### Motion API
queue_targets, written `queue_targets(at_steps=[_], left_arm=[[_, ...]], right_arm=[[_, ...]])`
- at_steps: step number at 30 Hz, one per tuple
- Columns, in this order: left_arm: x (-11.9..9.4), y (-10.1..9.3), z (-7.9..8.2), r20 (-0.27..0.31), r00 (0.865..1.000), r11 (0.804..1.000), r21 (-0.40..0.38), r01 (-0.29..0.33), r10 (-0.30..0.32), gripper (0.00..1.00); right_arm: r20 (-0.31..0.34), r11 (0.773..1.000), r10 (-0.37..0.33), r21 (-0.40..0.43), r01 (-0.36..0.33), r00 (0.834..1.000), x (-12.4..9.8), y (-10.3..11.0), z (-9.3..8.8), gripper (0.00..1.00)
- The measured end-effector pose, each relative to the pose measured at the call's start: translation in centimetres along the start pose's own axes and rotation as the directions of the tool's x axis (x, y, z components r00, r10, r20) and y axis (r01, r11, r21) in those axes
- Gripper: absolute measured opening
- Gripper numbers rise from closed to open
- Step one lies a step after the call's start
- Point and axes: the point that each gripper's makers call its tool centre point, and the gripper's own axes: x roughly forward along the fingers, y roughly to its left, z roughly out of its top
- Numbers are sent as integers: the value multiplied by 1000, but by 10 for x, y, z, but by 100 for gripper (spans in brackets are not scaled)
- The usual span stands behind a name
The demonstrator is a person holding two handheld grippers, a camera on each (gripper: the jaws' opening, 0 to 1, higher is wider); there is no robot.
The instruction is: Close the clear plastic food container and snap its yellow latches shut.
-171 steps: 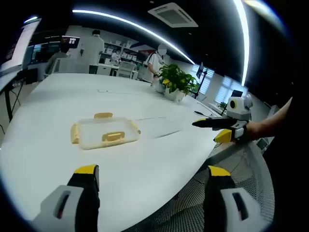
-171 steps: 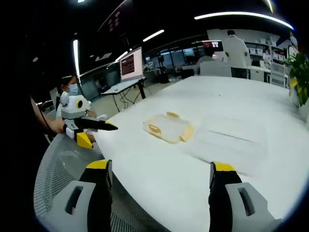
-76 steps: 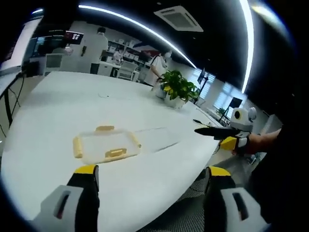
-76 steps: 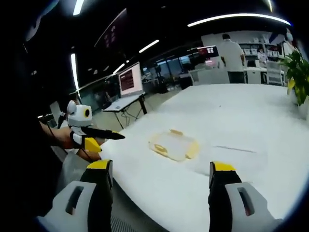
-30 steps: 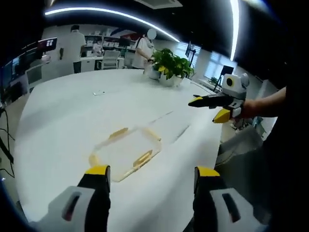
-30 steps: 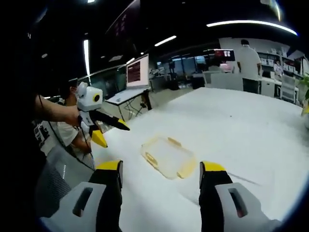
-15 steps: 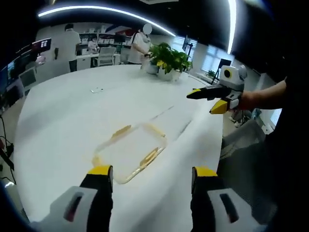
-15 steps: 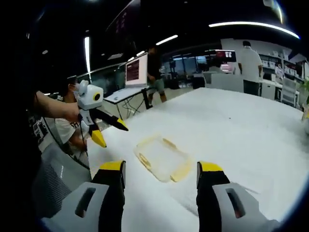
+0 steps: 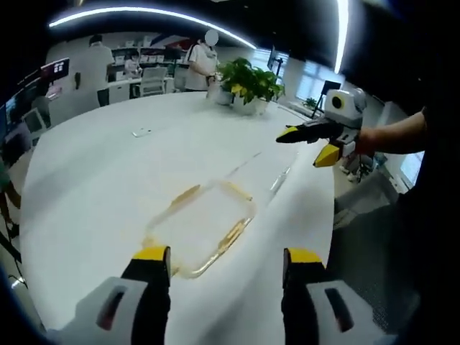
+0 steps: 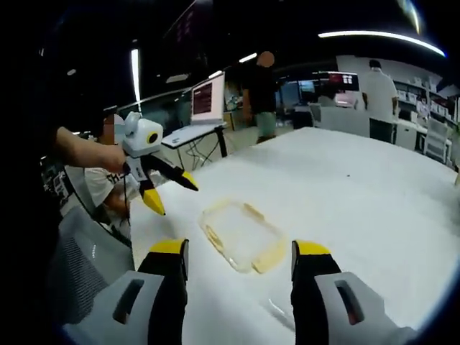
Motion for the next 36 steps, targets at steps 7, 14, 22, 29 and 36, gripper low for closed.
queue_targets(at_steps=[7,14,22,29,36], left_arm=[[2,12,-4,-29,1000,1000,23,1,-1,57],[7,17,-6,-50,999,999,35,14,-13,52],[11,25,-4,-62,998,998,63,17,-13,52],[15,31,-11,-111,993,993,108,37,-25,51],[20,30,-11,-142,989,989,137,53,-33,50]], right_arm=[[-32,999,17,-42,-18,999,8,-8,0,55],[-49,998,28,-61,-31,998,18,-14,1,55],[-90,994,58,-91,-66,994,28,-13,-3,54],[-145,985,65,-152,-87,987,36,-15,-11,53],[-173,978,69,-183,-101,982,41,-20,-12,52]])
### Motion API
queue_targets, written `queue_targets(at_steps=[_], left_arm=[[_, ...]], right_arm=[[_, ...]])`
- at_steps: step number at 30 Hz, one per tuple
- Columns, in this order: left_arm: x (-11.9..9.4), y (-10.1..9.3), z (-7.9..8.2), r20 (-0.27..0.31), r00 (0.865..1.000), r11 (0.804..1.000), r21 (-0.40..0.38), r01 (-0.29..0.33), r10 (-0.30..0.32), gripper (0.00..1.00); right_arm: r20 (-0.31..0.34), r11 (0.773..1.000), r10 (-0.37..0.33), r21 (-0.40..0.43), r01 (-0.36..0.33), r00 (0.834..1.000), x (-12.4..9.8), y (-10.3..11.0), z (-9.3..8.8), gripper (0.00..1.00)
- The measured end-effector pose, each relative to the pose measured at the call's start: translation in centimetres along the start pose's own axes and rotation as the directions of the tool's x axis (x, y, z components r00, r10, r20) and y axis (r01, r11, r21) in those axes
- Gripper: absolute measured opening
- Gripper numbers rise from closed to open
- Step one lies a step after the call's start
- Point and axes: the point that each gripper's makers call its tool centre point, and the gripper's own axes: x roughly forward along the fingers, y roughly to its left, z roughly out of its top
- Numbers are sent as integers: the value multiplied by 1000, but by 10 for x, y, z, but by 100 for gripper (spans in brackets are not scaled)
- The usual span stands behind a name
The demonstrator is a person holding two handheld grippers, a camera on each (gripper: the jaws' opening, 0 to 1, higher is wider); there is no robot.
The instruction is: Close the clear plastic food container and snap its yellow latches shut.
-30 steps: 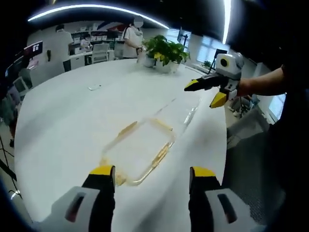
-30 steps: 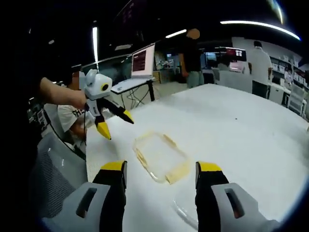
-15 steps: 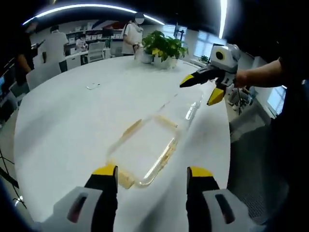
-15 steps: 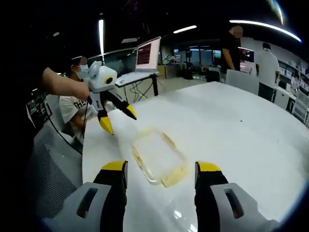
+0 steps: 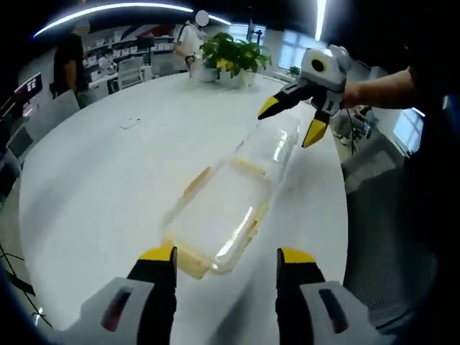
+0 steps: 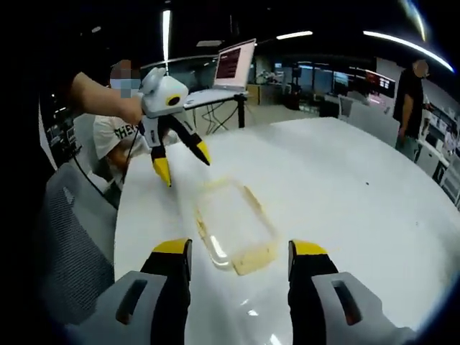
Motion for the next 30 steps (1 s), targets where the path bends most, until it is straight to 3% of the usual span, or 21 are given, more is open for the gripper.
queue_targets(at_steps=[15,20,30], left_arm=[[9,12,-5,-66,998,996,91,21,-15,49],[11,19,-13,-123,992,992,121,26,-11,47],[18,28,-19,-170,985,983,174,54,-24,43]], right_arm=[[-95,997,51,-47,-55,994,15,-8,-9,51],[-139,995,75,-55,-84,987,22,-9,-15,51],[-204,988,106,-89,-126,973,34,-9,-21,49]])
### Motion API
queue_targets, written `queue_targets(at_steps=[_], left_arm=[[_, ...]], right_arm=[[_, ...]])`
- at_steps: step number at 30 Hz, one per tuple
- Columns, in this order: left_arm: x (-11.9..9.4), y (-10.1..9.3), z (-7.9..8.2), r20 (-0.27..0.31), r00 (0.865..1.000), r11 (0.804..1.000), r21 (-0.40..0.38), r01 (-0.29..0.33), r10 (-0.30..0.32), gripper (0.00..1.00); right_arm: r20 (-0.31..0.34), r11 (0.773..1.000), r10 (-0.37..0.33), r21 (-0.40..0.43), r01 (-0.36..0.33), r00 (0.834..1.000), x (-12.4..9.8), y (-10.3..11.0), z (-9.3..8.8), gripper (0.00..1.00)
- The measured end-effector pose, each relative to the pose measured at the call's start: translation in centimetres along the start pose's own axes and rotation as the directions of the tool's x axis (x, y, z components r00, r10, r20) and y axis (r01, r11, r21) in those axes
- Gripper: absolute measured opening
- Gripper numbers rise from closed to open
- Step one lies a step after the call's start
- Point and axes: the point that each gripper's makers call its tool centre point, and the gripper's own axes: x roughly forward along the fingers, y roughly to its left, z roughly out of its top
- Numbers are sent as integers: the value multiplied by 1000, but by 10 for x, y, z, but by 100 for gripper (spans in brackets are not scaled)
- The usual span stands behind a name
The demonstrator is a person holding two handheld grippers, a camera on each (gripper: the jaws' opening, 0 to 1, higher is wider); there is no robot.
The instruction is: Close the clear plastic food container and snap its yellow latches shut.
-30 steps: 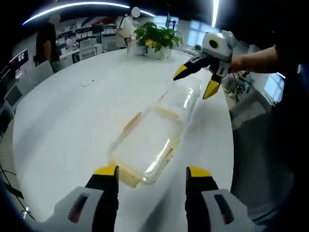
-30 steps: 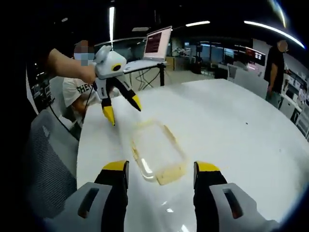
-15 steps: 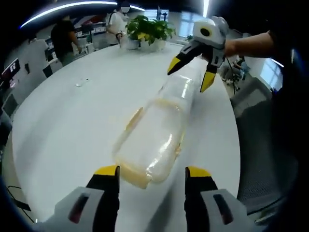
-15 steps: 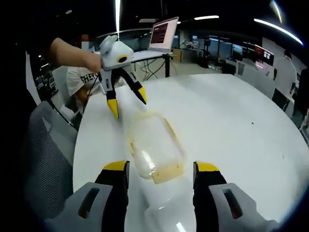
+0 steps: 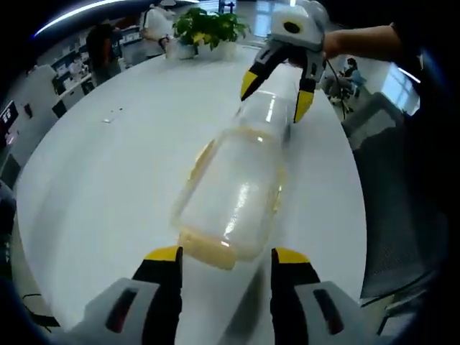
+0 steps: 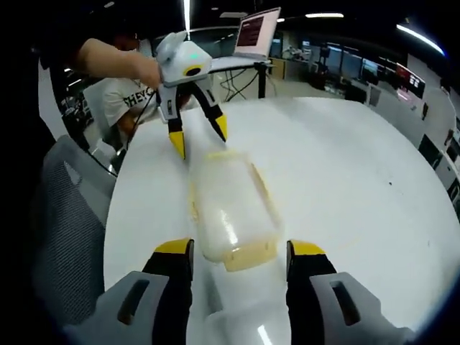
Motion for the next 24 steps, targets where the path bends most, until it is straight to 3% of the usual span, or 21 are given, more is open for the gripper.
queue_targets(at_steps=[8,24], left_arm=[[1,9,-3,-23,1000,999,34,7,-7,42],[11,16,-10,-87,996,991,132,36,-24,40]], right_arm=[[-91,997,27,-65,-33,995,12,-2,-12,48],[-207,983,54,-163,-89,977,27,-8,-25,44]])
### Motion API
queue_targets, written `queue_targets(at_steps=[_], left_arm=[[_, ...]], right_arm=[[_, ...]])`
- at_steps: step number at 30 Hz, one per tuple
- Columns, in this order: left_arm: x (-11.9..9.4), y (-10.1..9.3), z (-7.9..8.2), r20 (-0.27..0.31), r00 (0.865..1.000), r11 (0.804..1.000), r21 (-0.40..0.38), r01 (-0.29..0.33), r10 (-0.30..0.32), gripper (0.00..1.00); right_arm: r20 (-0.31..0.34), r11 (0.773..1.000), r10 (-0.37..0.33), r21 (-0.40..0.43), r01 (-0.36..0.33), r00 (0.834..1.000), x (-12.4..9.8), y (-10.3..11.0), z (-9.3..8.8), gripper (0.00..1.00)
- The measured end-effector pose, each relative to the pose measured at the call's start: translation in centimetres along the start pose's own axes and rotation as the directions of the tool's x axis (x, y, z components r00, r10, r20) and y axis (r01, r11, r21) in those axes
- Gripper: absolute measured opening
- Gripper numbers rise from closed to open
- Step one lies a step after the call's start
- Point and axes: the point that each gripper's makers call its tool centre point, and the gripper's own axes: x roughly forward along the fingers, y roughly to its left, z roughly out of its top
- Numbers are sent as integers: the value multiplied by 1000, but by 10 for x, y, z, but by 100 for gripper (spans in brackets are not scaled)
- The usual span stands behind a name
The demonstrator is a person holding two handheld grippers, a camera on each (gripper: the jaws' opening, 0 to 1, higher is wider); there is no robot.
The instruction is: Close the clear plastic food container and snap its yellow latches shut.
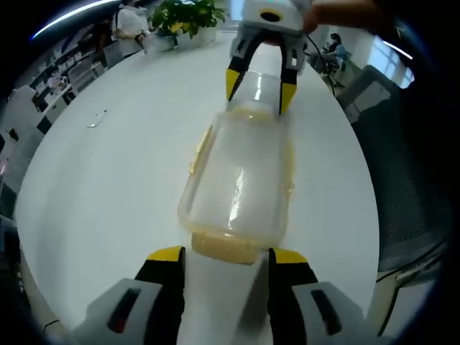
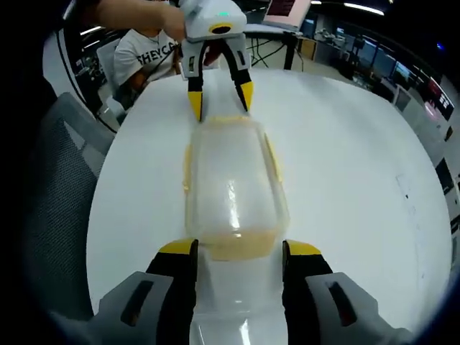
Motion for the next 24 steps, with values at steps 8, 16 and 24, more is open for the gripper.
queue_targets(at_steps=[8,16,24], left_arm=[[5,4,-1,-22,1000,999,35,11,-11,40],[8,2,-1,-42,998,996,83,45,-41,37],[12,0,0,-74,996,986,156,55,-44,33]], right_arm=[[-56,999,23,-43,-26,998,8,2,-6,42],[-89,998,25,-47,-29,996,10,-1,-8,39],[-127,998,30,-59,-38,991,10,0,-11,38]])
